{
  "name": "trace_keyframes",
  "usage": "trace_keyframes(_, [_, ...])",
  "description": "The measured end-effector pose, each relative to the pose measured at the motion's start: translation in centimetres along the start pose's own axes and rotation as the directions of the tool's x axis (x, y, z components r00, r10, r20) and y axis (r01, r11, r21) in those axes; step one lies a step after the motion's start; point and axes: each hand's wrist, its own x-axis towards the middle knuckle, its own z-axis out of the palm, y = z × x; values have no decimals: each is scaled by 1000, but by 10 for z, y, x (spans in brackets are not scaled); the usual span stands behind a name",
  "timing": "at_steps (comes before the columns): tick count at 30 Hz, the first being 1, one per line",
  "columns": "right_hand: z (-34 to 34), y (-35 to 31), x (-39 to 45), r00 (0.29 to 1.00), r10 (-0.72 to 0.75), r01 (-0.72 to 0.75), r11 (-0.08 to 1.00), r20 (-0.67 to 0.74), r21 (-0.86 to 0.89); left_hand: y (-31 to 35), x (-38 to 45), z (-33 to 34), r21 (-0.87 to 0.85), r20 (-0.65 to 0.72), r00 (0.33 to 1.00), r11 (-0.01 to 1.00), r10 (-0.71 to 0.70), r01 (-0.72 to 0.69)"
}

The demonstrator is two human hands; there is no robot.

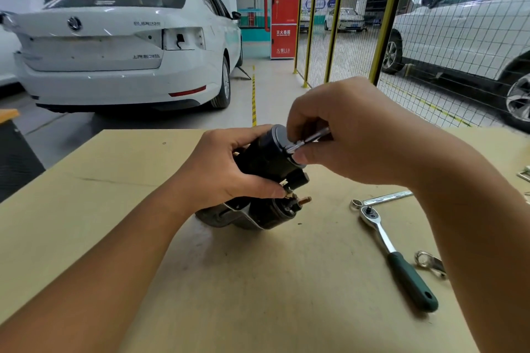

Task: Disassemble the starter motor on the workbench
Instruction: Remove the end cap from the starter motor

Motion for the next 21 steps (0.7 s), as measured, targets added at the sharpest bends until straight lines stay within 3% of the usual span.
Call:
trace_keyframes(6, [5, 7, 2, 997, 36, -33, 999, 67, -42, 2, -1, 2, -6, -6, 1000, 1000, -13, 13])
trace_keyframes(13, [-1, 9, 0, 999, -18, 17, 1000, -44, -22, 5, -1, -2, 40, -2, 1000, 999, -9, 9])
trace_keyframes(21, [4, 12, 1, 1000, 28, -28, 999, 3, -26, 1, 0, 0, 44, -17, 1000, 999, 17, -16])
